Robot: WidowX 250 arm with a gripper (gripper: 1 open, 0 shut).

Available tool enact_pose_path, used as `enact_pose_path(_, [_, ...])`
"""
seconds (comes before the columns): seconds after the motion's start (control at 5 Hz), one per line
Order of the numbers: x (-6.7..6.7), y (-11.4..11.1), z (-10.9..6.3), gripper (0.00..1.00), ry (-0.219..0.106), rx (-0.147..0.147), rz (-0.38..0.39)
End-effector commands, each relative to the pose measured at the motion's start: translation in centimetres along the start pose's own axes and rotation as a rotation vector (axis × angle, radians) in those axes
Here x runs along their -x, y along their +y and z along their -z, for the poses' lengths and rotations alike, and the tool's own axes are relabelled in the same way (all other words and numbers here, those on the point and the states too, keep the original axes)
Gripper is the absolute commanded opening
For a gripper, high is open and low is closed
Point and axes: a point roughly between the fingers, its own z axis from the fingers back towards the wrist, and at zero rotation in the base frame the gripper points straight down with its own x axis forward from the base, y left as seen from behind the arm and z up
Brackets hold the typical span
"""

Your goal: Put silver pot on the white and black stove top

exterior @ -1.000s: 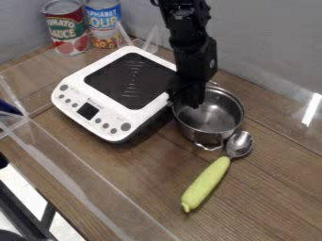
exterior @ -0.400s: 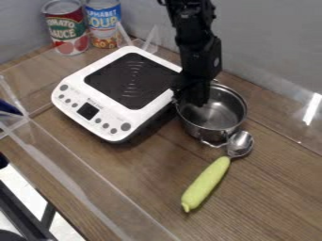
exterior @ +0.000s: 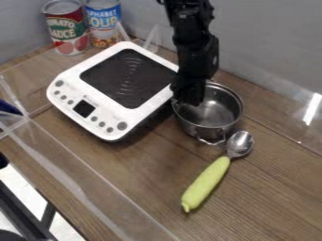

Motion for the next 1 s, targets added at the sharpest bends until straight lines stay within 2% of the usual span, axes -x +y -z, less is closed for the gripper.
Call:
enact_pose_path(0.0, [1.0,1.3,-2.9,0.0,0.013,-0.082,-0.024])
enact_pose_path(0.2, [0.8,1.6,-3.3,0.0,0.016,-0.08,-0.019])
enact_pose_path(0.4, [1.5,1.9,-3.5,0.0,0.022,-0.08,-0.02])
enact_pose_path(0.6, [1.2,2.6,-4.4,0.0,0.026,-0.083,-0.029])
enact_pose_path(0.8, [1.1,3.5,-6.5,0.0,0.044,-0.102,-0.052])
